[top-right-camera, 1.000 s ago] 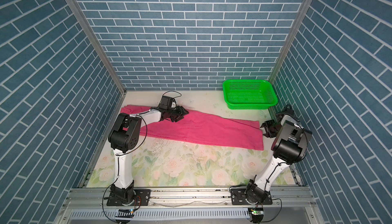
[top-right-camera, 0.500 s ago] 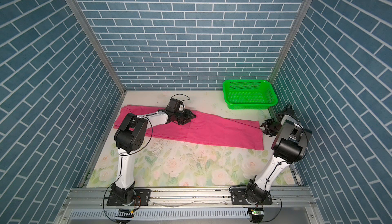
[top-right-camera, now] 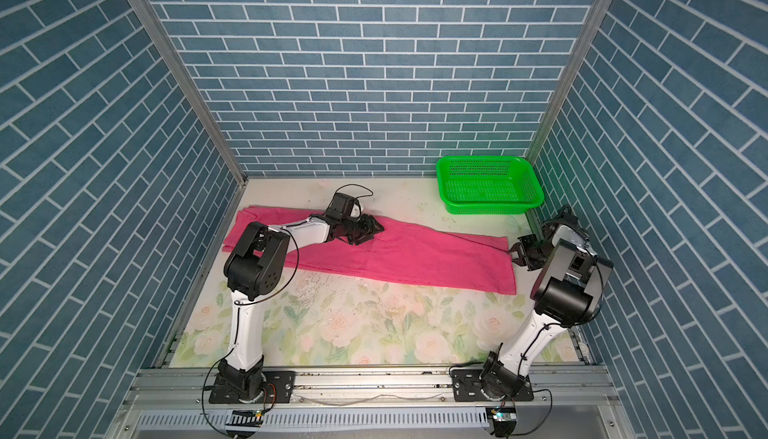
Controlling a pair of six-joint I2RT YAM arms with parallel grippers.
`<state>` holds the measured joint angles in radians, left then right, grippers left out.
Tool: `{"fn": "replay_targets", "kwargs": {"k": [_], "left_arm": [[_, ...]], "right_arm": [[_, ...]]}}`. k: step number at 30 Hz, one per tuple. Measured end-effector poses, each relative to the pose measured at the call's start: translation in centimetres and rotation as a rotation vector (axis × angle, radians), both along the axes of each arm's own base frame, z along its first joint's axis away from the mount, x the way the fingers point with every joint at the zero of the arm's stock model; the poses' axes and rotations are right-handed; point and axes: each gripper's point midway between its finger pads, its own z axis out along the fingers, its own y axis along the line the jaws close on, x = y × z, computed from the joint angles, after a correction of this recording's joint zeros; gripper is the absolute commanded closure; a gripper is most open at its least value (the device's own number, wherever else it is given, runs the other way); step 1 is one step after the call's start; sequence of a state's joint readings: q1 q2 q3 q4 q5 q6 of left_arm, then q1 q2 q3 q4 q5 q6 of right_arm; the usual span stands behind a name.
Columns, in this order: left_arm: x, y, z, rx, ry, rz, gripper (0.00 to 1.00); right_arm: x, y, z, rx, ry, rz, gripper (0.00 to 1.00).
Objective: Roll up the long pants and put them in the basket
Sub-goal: Fold the long pant at the center of the board.
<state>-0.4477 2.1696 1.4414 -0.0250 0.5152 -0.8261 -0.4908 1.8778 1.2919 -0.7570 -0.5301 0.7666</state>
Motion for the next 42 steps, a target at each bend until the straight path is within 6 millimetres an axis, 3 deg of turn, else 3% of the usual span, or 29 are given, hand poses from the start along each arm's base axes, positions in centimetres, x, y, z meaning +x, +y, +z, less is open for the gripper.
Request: {"fn": "replay_targets", "kwargs": {"k": [5, 11, 19, 22, 30, 42], "left_arm": [[0.0, 0.0, 0.0, 0.005, -0.004, -0.005, 0.41], [0.0, 0.1, 0.0, 0.012, -0.007, -0.007, 0.41], [0.0, 0.3, -0.1, 0.032, -0.019, -0.017, 0.41], [0.0, 0.4, -0.1, 0.041, -0.022, -0.019, 0.41], [0.0, 0.5, -0.2, 0.047, -0.026, -0.024, 0.41], [0.0, 0.4, -0.1, 0.047, -0.027, -0.025, 0.41]], "right_arm": [[-0.3, 0.5, 0.2, 0.006, 0.009, 0.020, 0.98], [0.2, 1.6, 0.9, -0.009, 0.014, 0.059, 1.00], [6.1, 2.6, 5.9, -0.144, -0.105, 0.199, 0.99], [7.2, 3.4, 6.4, -0.176, -0.116, 0.260, 0.99], [5.9, 6.8, 4.7, -0.215, -0.042, 0.441, 1.00], [3.7, 13.4, 4.4, -0.250, -0.053, 0.773, 1.00]]}}
